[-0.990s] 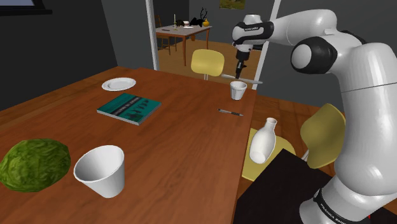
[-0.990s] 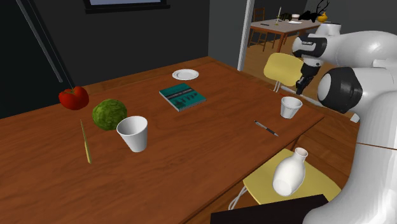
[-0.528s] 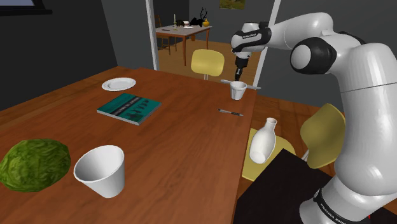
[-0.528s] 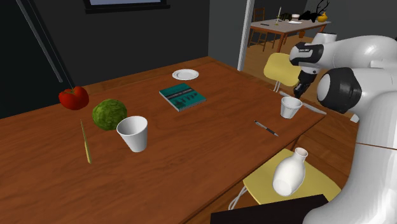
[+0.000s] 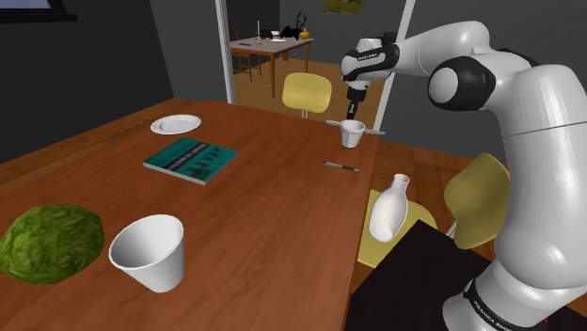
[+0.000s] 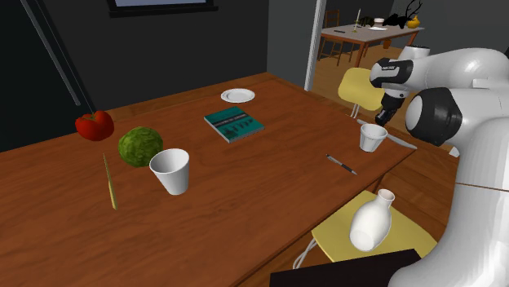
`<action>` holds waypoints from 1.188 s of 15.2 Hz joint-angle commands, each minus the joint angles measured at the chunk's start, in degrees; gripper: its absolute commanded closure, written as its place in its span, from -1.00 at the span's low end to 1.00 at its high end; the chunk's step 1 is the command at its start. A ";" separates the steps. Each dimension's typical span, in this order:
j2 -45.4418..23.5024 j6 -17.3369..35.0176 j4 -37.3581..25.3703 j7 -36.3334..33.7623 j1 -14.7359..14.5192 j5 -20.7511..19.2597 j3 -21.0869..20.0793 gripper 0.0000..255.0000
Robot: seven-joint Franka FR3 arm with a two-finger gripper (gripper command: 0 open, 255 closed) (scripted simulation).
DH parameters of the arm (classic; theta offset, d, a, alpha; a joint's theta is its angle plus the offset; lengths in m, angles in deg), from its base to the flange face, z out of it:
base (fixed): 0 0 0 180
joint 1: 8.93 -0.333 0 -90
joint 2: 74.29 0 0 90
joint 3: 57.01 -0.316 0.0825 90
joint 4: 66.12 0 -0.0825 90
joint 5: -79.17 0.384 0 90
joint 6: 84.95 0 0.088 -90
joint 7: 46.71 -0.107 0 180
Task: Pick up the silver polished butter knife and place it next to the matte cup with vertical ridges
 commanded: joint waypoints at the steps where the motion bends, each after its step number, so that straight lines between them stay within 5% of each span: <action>1: 0.00 0.00 0.00 0.00 0.00 0.00 0.00 1.00; 2: 0.00 0.01 0.00 0.00 0.00 0.00 0.00 1.00; 3: 0.00 0.01 0.00 0.00 0.00 0.00 0.00 -1.00; 18: 1.61 -6.21 -4.62 -0.15 0.18 -0.14 0.10 -1.00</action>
